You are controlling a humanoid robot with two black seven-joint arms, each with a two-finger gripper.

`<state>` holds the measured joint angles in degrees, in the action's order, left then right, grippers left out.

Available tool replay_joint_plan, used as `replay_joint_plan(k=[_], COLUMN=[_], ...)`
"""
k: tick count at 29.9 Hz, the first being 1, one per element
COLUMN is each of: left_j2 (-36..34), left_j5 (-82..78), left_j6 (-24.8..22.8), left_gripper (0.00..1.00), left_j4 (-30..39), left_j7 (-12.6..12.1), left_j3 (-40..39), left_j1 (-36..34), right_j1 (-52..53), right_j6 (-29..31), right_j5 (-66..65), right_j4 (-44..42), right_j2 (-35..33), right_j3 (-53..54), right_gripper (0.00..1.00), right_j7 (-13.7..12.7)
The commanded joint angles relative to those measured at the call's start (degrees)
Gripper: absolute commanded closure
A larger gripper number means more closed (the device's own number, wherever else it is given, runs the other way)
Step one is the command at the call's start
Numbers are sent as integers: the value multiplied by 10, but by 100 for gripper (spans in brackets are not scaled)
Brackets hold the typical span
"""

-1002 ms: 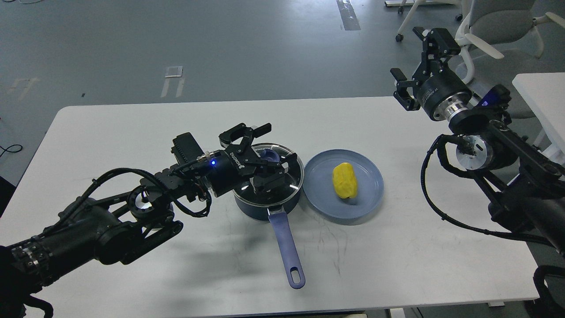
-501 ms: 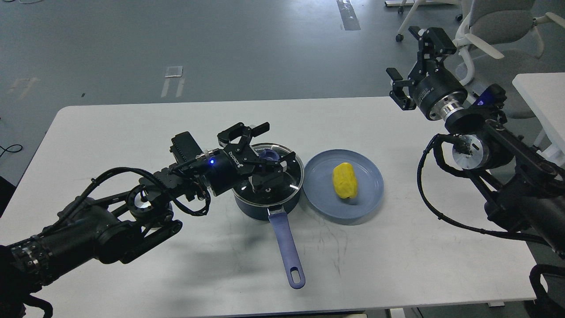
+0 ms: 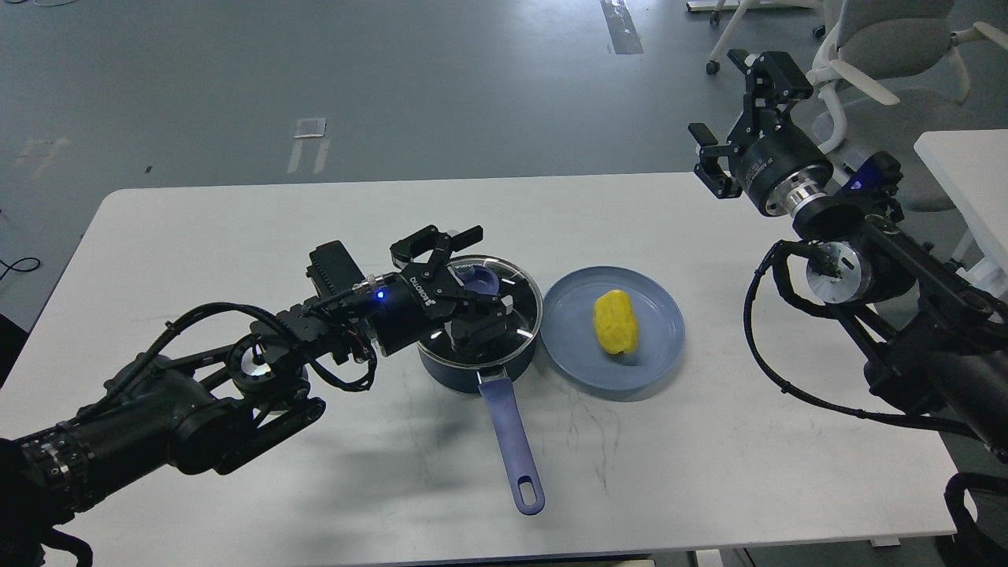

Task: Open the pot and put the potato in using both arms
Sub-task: 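Lower the left gripper and grasp the blue knob of the glass lid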

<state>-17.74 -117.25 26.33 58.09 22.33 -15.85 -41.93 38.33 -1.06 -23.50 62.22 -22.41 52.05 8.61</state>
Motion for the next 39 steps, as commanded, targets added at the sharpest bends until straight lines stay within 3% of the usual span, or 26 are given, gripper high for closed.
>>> replay_joint_plan(k=[1, 14, 39], left_j2=[1, 0, 9], left_j5=[-1, -5, -3], left_j6=[0, 13, 17], left_gripper=[3, 3, 4], left_j4=[-2, -16, -55], left_j7=[-1, 0, 0], left_j3=[3, 18, 34], left_j1=[-1, 6, 10], right_j1=[-1, -20, -23], right_j6=[0, 5, 2], right_j5=[0, 43, 43], right_j4=[0, 2, -3], right_j2=[0, -7, -29], right_j3=[0, 16, 16], right_gripper=[0, 0, 0], right_j7=[0, -12, -11])
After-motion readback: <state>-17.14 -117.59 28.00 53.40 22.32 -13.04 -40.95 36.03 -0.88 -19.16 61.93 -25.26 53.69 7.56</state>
